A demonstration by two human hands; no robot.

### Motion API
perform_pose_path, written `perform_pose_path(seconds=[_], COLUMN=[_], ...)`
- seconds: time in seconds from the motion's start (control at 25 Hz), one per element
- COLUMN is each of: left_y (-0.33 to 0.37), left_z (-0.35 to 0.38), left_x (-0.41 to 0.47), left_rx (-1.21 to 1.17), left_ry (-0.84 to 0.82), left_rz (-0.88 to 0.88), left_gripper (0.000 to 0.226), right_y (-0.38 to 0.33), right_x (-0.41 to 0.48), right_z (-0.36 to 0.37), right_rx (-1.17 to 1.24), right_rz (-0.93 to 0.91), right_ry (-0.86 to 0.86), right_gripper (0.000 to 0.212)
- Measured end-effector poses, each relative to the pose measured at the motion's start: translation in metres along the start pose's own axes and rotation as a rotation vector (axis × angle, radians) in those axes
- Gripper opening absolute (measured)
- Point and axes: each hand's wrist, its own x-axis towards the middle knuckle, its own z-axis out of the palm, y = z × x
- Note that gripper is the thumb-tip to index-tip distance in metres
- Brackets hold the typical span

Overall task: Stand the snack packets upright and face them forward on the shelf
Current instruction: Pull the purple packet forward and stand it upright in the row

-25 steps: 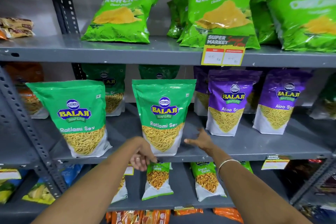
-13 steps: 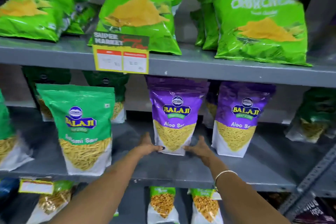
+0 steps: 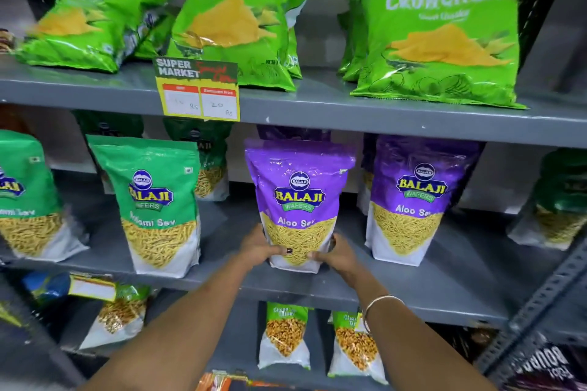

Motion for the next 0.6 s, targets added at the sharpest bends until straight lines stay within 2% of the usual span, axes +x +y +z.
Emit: perform_pose_path(seconds=[0.16, 0.6], left_y=[-0.002, -0.012], left_z=[-0.008, -0.008], left_x=[-0.021, -0.038], left_rx=[0.143, 0.162], left_ry=[-0.027, -0.011], left_rz=[0.073, 0.084], left_gripper=[0.065, 0.071], right_y=[-0.020, -0.021], right_x=[-0.045, -0.069], right_z=[0.000, 0.005], right_rx=[-0.032, 0.034], right_rz=[0.059, 0.098], right_ry=[0.023, 0.009], right_gripper=[0.074, 0.056])
